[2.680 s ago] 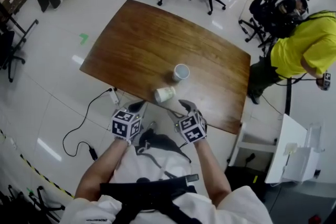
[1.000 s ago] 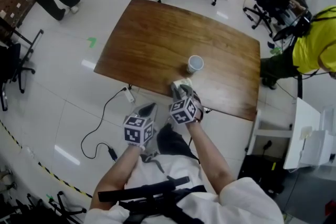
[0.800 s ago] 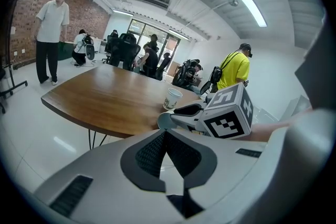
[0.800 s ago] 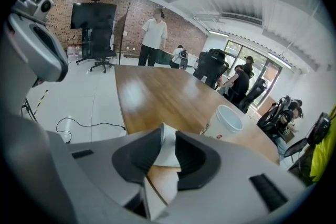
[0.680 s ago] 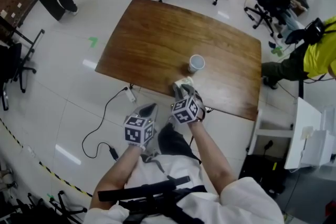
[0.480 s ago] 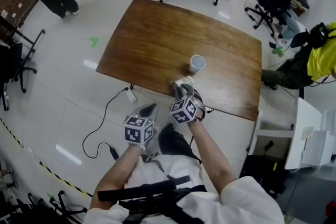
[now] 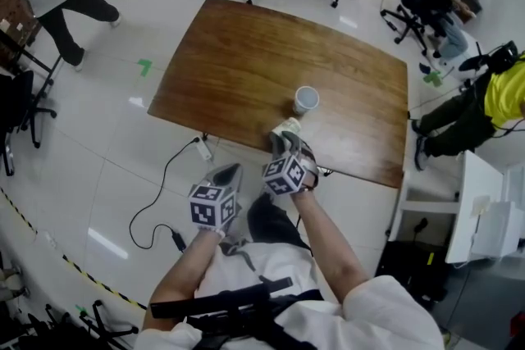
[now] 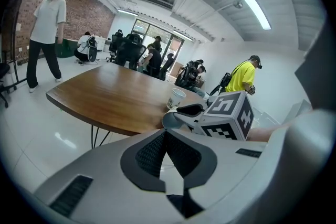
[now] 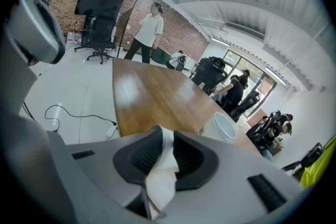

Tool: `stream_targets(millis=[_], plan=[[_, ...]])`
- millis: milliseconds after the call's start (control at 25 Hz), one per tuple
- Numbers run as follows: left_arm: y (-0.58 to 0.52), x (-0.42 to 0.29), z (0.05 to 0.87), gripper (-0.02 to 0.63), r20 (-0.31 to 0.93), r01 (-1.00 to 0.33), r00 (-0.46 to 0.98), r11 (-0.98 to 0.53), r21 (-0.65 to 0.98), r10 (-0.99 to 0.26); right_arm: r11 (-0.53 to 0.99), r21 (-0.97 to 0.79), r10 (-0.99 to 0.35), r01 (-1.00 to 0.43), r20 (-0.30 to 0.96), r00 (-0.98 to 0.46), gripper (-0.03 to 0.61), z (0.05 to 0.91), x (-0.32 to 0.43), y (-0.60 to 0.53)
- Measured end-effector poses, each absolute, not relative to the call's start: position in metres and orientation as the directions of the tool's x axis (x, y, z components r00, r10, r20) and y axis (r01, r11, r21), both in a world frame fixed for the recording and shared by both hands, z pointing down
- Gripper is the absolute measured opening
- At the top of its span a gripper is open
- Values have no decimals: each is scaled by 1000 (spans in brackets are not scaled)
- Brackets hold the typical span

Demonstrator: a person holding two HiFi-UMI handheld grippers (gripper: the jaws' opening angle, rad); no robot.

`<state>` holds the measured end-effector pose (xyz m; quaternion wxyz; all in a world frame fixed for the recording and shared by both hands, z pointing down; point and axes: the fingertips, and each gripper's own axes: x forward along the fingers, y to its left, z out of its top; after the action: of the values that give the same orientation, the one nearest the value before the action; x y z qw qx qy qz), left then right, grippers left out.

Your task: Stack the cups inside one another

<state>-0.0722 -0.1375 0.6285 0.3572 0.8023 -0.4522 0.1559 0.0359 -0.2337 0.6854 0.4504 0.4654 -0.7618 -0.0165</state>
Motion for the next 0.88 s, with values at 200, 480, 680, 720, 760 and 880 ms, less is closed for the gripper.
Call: stream_targets(millis=[200,480,680,720,760,880], plan=[[-139,-72,629,-5,574,-836,544,-334,436,-612,545,442,-744,-713,648,-166,60,674,46,-232],[-148,-54,627,-5,567,-819,571,-371,437,-594,530,400,-744,-748,642,-184,33,660,64,-239],[-157,-38,623,-5,554,-807,589,-397,437,-588,529,371,-736,-763,649,-194,18,657,77,-243],[-160,-38,622,-5,552,-805,592,-401,437,-587,527,366,-734,-767,650,-194,18,657,78,-244],[-162,-37,622,-5,550,-803,595,-405,437,-586,525,361,-734,-771,651,-195,18,655,78,-245],[-170,-33,618,-5,544,-797,604,-418,436,-583,508,325,-736,-797,646,-205,18,646,84,-247]])
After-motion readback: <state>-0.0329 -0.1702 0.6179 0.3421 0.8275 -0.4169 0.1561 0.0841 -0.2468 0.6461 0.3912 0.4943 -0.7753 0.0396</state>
